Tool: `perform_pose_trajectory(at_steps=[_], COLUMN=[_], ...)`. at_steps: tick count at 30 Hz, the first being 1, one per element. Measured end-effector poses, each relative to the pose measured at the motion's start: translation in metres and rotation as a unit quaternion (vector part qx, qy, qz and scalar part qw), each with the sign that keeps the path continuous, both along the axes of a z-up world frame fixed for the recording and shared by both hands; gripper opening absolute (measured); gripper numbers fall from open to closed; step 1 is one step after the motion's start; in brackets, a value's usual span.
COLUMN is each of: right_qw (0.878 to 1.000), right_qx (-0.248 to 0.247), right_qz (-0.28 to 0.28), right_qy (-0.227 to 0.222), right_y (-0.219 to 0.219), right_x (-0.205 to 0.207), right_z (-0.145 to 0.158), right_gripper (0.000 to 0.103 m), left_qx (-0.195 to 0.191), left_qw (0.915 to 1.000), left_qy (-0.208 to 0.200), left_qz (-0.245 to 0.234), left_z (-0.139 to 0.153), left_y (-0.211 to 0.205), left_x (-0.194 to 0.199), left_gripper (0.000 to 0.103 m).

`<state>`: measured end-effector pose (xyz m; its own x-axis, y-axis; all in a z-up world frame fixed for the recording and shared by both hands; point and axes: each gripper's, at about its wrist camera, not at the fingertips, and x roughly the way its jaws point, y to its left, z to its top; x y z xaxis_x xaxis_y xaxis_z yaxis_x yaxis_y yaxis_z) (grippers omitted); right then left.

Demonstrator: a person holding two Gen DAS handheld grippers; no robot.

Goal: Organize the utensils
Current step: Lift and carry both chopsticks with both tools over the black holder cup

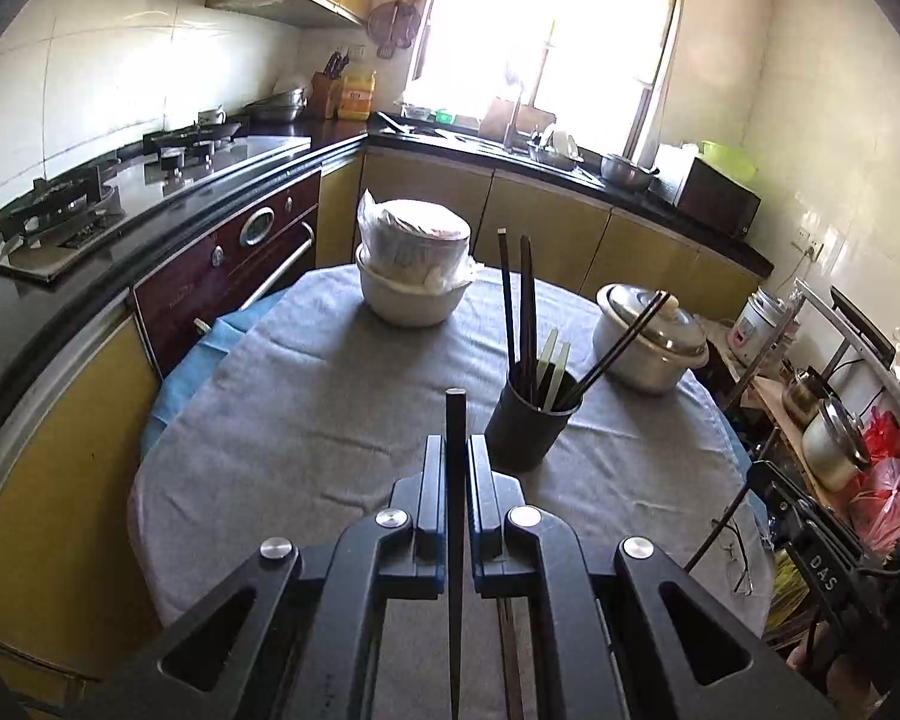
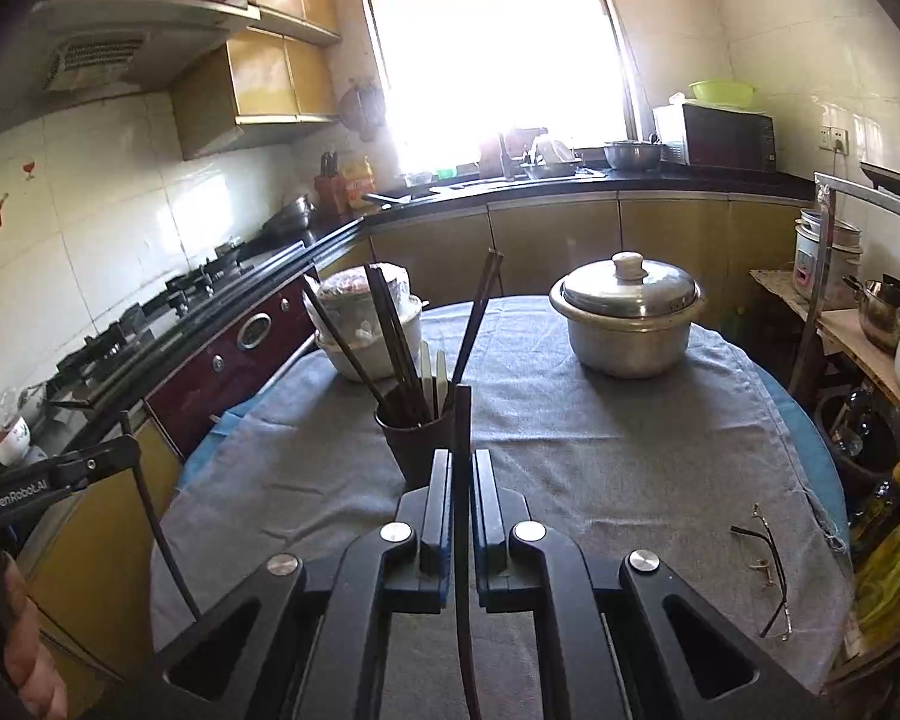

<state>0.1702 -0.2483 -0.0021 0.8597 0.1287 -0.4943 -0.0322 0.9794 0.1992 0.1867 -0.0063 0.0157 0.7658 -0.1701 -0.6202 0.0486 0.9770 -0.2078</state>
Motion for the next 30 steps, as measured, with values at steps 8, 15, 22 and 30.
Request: perform_pose_trajectory(at_steps=[8, 15, 22, 30], right_qw=[1.0, 0.998, 0.995, 0.992], right_qx=[0.006, 0.04, 0.058, 0.061], right_qz=[0.001, 0.003, 0.005, 0.001], right_qy=[-0.024, -0.044, -0.076, -0.111], right_y=[-0.002, -0.014, -0.014, -0.011], right_x=[-0.003, 0.01, 0.04, 0.091], right_z=[0.025, 0.05, 0.076, 0.095], right_gripper=[0.006, 0.006, 0.006, 0.006], left_qx=[-0.005, -0.018, -0.038, -0.045], left_qw=[0.9997, 0.9992, 0.9965, 0.9919], left_qy=[-0.023, -0.035, -0.073, -0.118], left_qz=[0.007, 0.005, 0.012, 0.016], left_z=[0.019, 0.043, 0.073, 0.092], left_y=[-0.004, -0.008, -0.011, -0.031], left_x=[0.008, 0.035, 0.073, 0.128], left_gripper=[0.006, 0.006, 0.006, 0.006])
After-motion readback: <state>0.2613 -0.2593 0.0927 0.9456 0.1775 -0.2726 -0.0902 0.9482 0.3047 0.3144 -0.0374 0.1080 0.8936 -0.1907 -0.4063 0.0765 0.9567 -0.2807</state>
